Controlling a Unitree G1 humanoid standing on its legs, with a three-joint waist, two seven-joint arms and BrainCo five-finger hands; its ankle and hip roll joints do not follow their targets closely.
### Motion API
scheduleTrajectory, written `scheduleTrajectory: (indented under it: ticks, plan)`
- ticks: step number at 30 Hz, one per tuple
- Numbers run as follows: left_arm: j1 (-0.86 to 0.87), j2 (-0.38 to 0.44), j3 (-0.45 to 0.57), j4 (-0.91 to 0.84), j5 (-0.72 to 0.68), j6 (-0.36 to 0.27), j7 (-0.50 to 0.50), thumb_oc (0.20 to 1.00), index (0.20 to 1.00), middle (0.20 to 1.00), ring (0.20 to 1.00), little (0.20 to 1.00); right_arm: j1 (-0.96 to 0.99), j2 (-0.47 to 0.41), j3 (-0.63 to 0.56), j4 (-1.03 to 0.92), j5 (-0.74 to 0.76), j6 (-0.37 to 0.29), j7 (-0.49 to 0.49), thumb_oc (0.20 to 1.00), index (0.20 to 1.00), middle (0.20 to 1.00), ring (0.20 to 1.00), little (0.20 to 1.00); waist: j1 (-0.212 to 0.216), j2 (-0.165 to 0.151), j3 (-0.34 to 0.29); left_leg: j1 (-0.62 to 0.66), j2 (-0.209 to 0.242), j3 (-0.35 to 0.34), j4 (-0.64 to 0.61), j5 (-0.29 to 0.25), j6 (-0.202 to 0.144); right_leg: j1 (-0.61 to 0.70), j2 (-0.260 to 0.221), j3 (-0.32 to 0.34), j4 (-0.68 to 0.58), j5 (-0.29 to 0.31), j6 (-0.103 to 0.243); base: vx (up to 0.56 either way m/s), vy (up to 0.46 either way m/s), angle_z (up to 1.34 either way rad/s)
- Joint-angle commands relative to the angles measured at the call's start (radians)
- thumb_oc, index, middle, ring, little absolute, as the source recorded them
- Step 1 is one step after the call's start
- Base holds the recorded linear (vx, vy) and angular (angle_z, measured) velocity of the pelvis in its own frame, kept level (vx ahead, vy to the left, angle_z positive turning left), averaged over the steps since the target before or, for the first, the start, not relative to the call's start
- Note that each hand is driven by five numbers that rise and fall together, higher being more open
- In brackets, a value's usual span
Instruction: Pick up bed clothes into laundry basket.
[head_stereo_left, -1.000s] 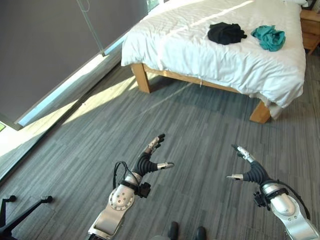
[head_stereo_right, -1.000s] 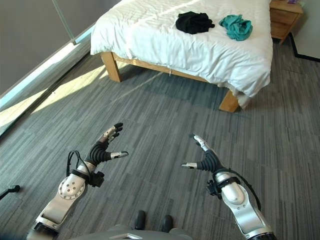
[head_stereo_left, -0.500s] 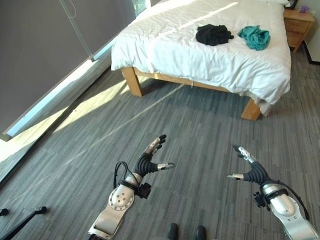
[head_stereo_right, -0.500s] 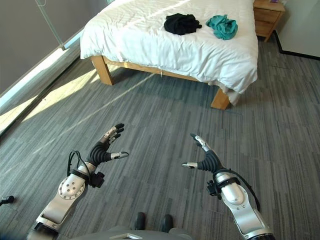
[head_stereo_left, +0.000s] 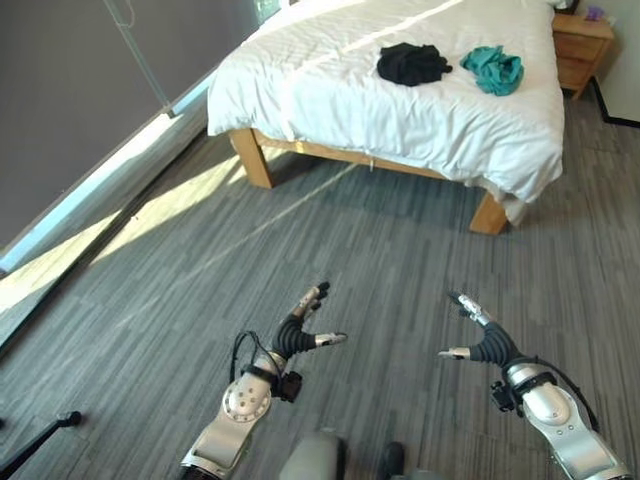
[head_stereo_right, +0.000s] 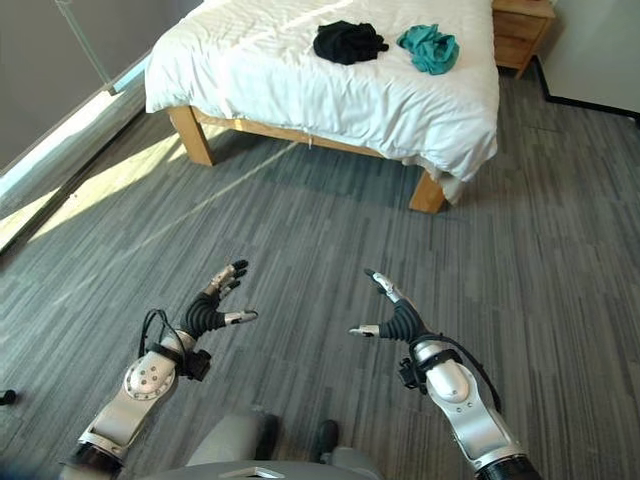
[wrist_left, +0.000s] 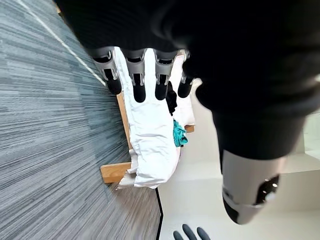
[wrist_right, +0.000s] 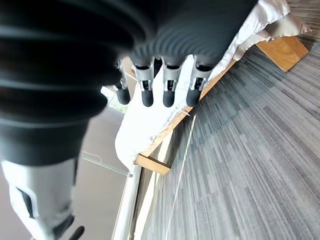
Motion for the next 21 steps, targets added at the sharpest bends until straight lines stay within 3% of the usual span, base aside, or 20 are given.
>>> scheduleTrajectory:
  ticks: [1,2,6,7,8,9,10,11,12,14,15,16,17,18,19,21]
  plan:
    - [-0.026,-0.006,0.013,-0.059,-0.036,-0.037,-0.002,1.000,1.000,1.000,1.000,1.000,-0.046,-0.037,0.022,-0.063,0.029,-0.050,-0.007,1.000,1.000,1.000,1.000,1.000,0.060,0.025,-0.020,-0.037,0.047,0.037,-0.252,0.170,0.010,0.180,0.012,0.034,-0.096,-0.010,0.078,0.57,0.179,-0.61]
    - [-0.040,-0.011,0.013,-0.045,-0.029,-0.036,0.005,1.000,1.000,1.000,1.000,1.000,-0.080,-0.034,0.042,-0.044,0.014,-0.042,-0.019,1.000,1.000,1.000,1.000,1.000,0.097,0.026,-0.015,-0.098,0.086,0.061,-0.382,0.222,-0.011,0.234,0.009,0.057,-0.096,-0.049,0.093,0.45,0.123,-0.75]
    - [-0.043,-0.012,0.023,-0.053,-0.014,-0.037,0.004,1.000,1.000,1.000,1.000,1.000,-0.066,-0.012,0.055,-0.061,-0.001,-0.047,0.010,1.000,1.000,1.000,1.000,1.000,0.132,-0.004,-0.047,-0.091,0.086,0.026,-0.411,0.263,0.001,0.301,-0.016,0.125,-0.096,-0.080,0.112,0.46,0.148,-0.76]
    - [-0.057,-0.006,0.015,-0.052,-0.008,-0.036,0.000,1.000,1.000,1.000,1.000,1.000,-0.062,-0.001,0.058,-0.064,-0.002,-0.052,0.014,1.000,1.000,1.000,1.000,1.000,0.131,-0.022,-0.054,-0.083,0.084,0.036,-0.404,0.272,0.011,0.319,-0.031,0.131,-0.085,-0.066,0.114,0.54,0.137,-0.85]
    - [-0.067,0.014,0.000,-0.053,0.008,-0.034,-0.006,1.000,1.000,1.000,1.000,1.000,-0.053,0.015,0.077,-0.061,-0.005,-0.053,0.029,1.000,1.000,1.000,1.000,1.000,0.126,-0.070,-0.063,-0.035,0.054,0.052,-0.396,0.245,0.052,0.299,-0.060,0.142,0.075,0.009,0.162,0.53,0.141,-0.77]
    - [-0.067,0.015,0.000,-0.053,0.008,-0.034,-0.006,1.000,1.000,1.000,1.000,1.000,-0.054,0.016,0.077,-0.061,-0.006,-0.053,0.029,1.000,1.000,1.000,1.000,1.000,0.131,-0.069,-0.064,-0.036,0.058,0.055,-0.398,0.248,0.053,0.295,-0.058,0.148,0.075,0.013,0.162,0.62,0.241,-0.98]
    - [-0.081,0.037,-0.014,-0.065,0.025,-0.030,-0.002,1.000,1.000,1.000,1.000,1.000,-0.068,0.032,0.096,-0.066,-0.010,-0.045,0.044,1.000,1.000,1.000,1.000,1.000,0.099,-0.058,-0.056,0.056,0.049,0.057,-0.400,0.211,0.080,0.182,-0.067,0.143,0.319,0.213,0.229,0.29,0.141,-0.98]
    - [-0.081,0.036,-0.014,-0.065,0.025,-0.029,-0.002,1.000,1.000,1.000,1.000,1.000,-0.068,0.031,0.096,-0.066,-0.010,-0.045,0.044,1.000,1.000,1.000,1.000,1.000,0.098,-0.059,-0.058,0.059,0.047,0.056,-0.406,0.206,0.079,0.179,-0.069,0.143,0.325,0.207,0.228,0.63,0.328,-0.90]
    - [-0.098,0.053,-0.023,-0.089,0.022,-0.032,-0.002,1.000,1.000,1.000,1.000,1.000,-0.079,0.043,0.102,-0.084,0.000,-0.045,0.053,1.000,1.000,1.000,1.000,1.000,0.055,-0.014,-0.051,0.159,0.062,0.030,-0.421,0.169,0.100,0.066,-0.048,0.116,0.481,0.272,0.220,0.55,0.292,-0.27]
    - [-0.116,0.052,-0.035,-0.100,0.015,-0.035,-0.002,1.000,1.000,1.000,1.000,1.000,-0.076,0.042,0.095,-0.111,0.001,-0.048,0.052,1.000,1.000,1.000,1.000,1.000,0.000,0.014,-0.033,0.246,0.054,-0.010,-0.435,0.121,0.104,-0.055,-0.001,0.075,0.534,0.180,0.193,0.58,0.265,0.57]
    - [-0.117,0.051,-0.035,-0.100,0.014,-0.035,-0.002,1.000,1.000,1.000,1.000,1.000,-0.076,0.041,0.094,-0.112,0.002,-0.047,0.052,1.000,1.000,1.000,1.000,1.000,-0.003,0.017,-0.033,0.244,0.056,-0.013,-0.435,0.124,0.103,-0.057,0.001,0.070,0.534,0.182,0.191,0.63,0.119,0.81]
    - [-0.124,0.046,-0.046,-0.092,0.005,-0.037,-0.005,1.000,1.000,1.000,1.000,1.000,-0.066,0.037,0.082,-0.135,0.014,-0.054,0.052,1.000,1.000,1.000,1.000,1.000,-0.054,0.020,-0.020,0.324,0.028,-0.052,-0.440,0.068,0.098,-0.139,0.031,0.019,0.419,0.124,0.164,0.58,0.068,0.77]
    - [-0.123,0.041,-0.046,-0.090,0.000,-0.038,-0.009,1.000,1.000,1.000,1.000,1.000,-0.062,0.040,0.079,-0.136,0.020,-0.054,0.053,1.000,1.000,1.000,1.000,1.000,-0.066,0.020,-0.023,0.345,0.021,-0.061,-0.440,0.052,0.089,-0.154,0.023,-0.003,0.329,0.113,0.155,0.84,0.071,1.11]
    - [-0.117,0.037,-0.050,-0.084,-0.003,-0.036,-0.013,1.000,1.000,1.000,1.000,1.000,-0.057,0.040,0.076,-0.132,0.026,-0.054,0.050,1.000,1.000,1.000,1.000,1.000,-0.083,0.011,-0.024,0.388,0.005,-0.083,-0.440,0.019,0.086,-0.189,0.013,-0.027,0.222,0.123,0.143,0.46,0.012,1.10]
    - [-0.115,0.037,-0.051,-0.083,-0.003,-0.036,-0.013,1.000,1.000,1.000,1.000,1.000,-0.055,0.041,0.077,-0.131,0.026,-0.055,0.050,1.000,1.000,1.000,1.000,1.000,-0.092,0.018,-0.027,0.394,0.012,-0.095,-0.440,0.007,0.085,-0.170,0.019,-0.040,0.204,0.119,0.142,0.55,-0.029,0.81]
    - [-0.114,0.033,-0.047,-0.075,-0.008,-0.037,-0.020,1.000,1.000,1.000,1.000,1.000,-0.043,0.040,0.068,-0.126,0.026,-0.049,0.042,1.000,1.000,1.000,1.000,1.000,-0.126,0.021,-0.035,0.464,0.010,-0.147,-0.440,-0.056,0.073,-0.225,0.015,-0.064,0.033,0.183,0.148,0.62,-0.077,0.69]
